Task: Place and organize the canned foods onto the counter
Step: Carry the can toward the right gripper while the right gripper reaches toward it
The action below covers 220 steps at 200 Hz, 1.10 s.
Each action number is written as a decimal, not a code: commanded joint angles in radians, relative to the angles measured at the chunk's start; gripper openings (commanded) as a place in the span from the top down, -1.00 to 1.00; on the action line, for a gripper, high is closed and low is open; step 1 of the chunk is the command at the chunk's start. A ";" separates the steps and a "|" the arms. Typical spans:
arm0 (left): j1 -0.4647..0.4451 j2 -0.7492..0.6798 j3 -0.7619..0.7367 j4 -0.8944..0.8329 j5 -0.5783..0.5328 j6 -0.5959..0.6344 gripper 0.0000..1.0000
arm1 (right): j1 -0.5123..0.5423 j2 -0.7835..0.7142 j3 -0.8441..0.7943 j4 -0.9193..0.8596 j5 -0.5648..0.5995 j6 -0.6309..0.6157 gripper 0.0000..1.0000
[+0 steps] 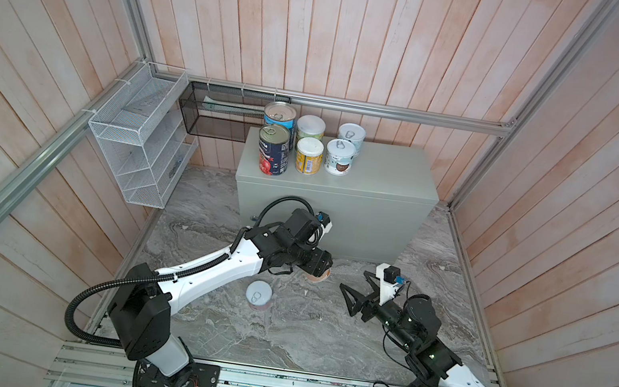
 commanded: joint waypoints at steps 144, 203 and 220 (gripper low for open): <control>-0.005 0.023 0.069 0.032 0.250 -0.048 -0.04 | 0.076 0.222 0.031 0.321 -0.026 -0.100 -0.89; -0.016 0.022 0.046 0.064 0.300 -0.063 -0.04 | 0.082 0.293 0.049 0.389 -0.033 -0.108 -0.89; -0.021 0.026 0.040 0.072 0.308 -0.069 -0.04 | 0.085 0.309 0.048 0.415 -0.030 -0.103 -0.89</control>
